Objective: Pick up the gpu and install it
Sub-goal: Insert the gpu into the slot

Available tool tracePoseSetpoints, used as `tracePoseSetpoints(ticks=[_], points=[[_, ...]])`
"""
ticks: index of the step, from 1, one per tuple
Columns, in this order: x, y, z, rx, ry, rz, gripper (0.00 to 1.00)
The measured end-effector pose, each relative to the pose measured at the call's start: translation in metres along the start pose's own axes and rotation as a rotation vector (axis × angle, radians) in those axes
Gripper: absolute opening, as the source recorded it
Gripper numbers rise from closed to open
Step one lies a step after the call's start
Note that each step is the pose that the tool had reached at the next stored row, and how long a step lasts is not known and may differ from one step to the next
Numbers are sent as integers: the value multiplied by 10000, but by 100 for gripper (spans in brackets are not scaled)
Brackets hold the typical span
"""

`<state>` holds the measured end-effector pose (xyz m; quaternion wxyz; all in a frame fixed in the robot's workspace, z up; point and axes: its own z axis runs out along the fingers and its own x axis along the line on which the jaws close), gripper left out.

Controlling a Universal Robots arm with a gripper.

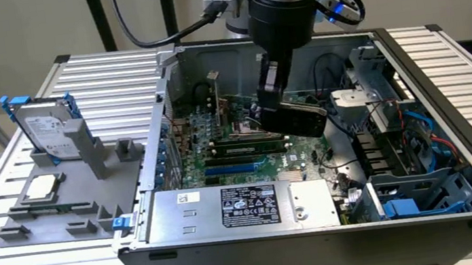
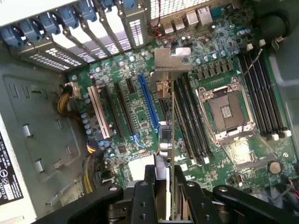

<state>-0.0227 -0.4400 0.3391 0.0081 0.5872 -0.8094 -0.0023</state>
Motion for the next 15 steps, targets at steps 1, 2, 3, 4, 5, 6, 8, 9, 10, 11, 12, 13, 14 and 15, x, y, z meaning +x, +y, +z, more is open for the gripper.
tracePoseSetpoints(ticks=[1,2,3,4,5,6,8,9,10,11,12,13,14,15], points=[[0,0,13,5,2,-181,27],[0,0,26,11,3,-365,27],[-1,0,40,16,3,-545,27],[-1,-1,52,22,3,-725,27],[-1,-1,65,26,1,-904,27],[-1,-1,78,30,-3,-1091,27],[-1,-1,103,36,-19,-1461,27],[-1,-1,114,39,-29,-1640,27],[-2,-2,124,41,-44,-1821,27],[-1,-1,133,38,-65,-1998,27],[0,2,142,34,-91,-2149,27],[2,7,152,26,-127,-2268,27],[5,16,163,16,-179,-2350,27],[9,32,175,2,-250,-2409,27]])
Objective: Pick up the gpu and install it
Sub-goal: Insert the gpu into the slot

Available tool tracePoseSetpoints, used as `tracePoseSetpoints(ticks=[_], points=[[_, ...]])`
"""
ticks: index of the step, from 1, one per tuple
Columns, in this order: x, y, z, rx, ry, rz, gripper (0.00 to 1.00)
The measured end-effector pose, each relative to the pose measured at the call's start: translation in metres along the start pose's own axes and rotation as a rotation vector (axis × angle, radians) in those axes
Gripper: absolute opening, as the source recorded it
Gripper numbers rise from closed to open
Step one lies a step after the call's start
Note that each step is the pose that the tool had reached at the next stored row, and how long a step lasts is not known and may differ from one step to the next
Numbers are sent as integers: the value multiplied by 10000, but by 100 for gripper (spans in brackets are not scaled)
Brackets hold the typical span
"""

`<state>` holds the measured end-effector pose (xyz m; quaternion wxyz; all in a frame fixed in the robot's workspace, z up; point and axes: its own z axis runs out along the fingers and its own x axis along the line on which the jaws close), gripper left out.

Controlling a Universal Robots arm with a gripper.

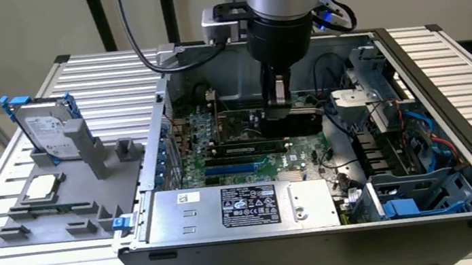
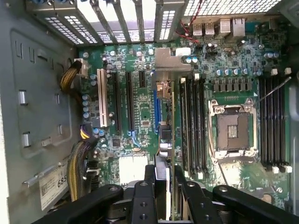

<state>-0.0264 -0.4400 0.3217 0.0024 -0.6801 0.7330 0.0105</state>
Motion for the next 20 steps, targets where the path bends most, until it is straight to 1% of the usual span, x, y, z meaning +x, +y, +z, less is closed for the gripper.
tracePoseSetpoints(ticks=[2,3,5,8,10,14,20], points=[[4,48,17,-11,-121,-78,27],[8,88,26,-14,-155,-91,27],[17,178,44,-16,-191,-98,27],[45,313,76,-17,-208,-106,27],[76,371,104,-17,-215,-109,27],[168,402,169,-20,-228,-117,27],[187,505,280,-20,-230,-122,27]])
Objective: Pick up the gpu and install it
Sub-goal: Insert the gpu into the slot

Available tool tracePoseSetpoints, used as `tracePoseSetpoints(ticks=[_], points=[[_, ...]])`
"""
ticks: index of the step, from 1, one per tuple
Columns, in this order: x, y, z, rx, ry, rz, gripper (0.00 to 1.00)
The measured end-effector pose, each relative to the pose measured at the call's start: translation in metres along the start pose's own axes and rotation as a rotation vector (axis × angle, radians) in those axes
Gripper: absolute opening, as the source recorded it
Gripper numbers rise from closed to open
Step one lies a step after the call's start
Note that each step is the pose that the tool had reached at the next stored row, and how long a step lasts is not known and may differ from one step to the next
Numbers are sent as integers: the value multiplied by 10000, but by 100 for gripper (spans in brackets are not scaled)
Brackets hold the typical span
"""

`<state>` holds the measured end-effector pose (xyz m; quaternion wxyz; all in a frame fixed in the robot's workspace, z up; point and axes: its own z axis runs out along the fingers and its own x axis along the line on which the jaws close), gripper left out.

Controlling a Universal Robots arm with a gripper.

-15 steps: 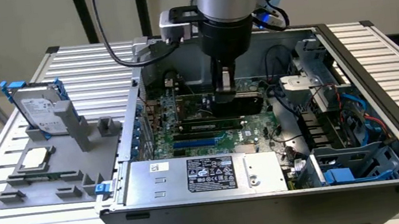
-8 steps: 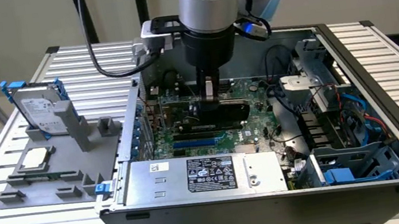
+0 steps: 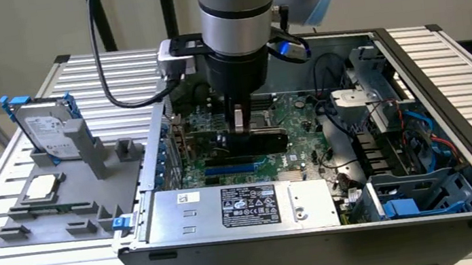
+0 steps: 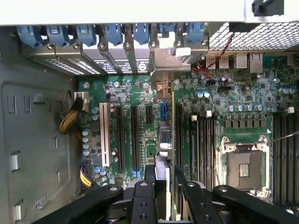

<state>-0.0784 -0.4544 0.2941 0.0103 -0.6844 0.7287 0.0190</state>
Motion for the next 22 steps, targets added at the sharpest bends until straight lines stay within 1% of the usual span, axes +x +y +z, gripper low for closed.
tracePoseSetpoints(ticks=[4,7,16,22], points=[[7,63,75,1,-1,0,27],[9,77,119,0,-1,1,27],[-15,91,163,-1,-1,16,27],[-38,144,193,-2,2,17,27]])
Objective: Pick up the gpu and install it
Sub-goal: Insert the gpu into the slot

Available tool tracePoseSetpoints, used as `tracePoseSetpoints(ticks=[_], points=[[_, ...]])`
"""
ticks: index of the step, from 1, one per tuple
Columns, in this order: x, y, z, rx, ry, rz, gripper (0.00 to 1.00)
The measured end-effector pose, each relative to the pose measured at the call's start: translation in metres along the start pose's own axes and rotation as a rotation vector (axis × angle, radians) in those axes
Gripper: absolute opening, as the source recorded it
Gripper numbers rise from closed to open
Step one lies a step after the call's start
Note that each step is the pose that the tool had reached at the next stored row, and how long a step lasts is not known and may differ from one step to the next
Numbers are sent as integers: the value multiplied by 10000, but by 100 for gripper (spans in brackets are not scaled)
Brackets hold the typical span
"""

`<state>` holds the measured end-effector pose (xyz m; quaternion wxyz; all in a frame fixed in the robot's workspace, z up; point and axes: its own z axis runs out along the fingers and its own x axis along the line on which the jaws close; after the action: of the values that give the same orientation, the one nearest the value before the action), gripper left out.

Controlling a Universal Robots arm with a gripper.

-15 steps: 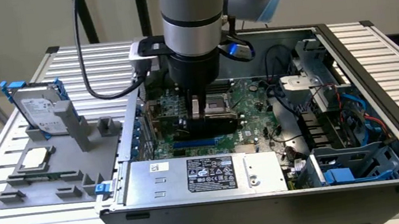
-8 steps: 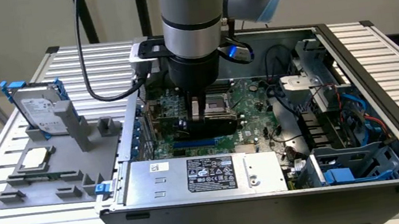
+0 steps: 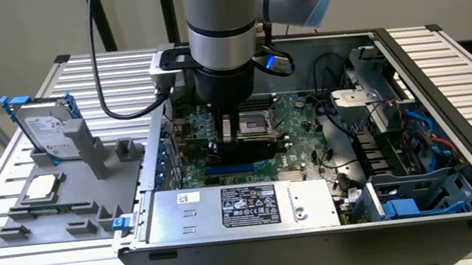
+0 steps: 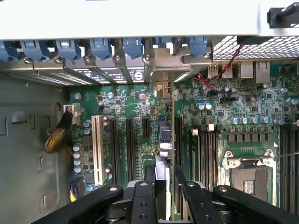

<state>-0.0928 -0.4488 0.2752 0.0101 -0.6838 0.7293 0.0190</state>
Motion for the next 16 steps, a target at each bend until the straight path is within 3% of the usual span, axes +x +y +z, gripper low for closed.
tracePoseSetpoints(ticks=[16], points=[[23,8,33,-21,2,-2,27]])
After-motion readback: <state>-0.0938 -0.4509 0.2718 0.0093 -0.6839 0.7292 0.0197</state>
